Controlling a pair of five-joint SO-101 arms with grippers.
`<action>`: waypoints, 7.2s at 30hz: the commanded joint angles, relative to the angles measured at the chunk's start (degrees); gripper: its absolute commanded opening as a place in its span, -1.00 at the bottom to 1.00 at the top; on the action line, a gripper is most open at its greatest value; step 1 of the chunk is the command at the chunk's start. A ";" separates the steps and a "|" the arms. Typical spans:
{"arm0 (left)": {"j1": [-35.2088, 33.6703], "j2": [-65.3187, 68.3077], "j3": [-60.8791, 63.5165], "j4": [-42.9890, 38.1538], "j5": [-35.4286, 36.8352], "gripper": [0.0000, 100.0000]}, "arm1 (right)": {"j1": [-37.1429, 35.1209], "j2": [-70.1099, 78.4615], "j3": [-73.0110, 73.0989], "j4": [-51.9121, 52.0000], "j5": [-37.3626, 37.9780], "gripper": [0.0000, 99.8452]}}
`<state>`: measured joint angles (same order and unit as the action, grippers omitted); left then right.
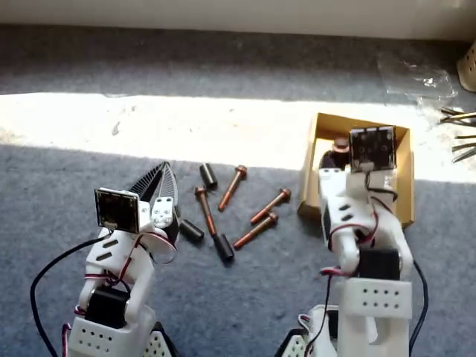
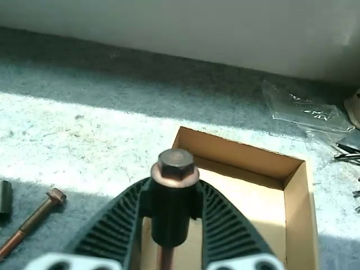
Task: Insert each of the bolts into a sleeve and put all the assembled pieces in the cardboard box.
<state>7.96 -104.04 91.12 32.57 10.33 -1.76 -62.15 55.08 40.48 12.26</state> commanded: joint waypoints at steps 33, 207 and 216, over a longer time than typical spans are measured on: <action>-7.34 -0.57 2.68 -4.75 0.18 -0.99 | 2.15 74.68 -41.10 -0.22 0.62 -0.98; -13.32 0.84 -22.81 18.11 -13.36 -0.99 | -28.18 -26.15 15.78 10.86 -0.53 -0.99; -12.44 27.91 -38.29 18.11 -13.19 -0.99 | -23.96 -35.65 23.25 10.77 -0.62 -0.99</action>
<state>-6.29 -86.29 59.74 50.33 -2.86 -26.73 -95.38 78.11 52.97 11.12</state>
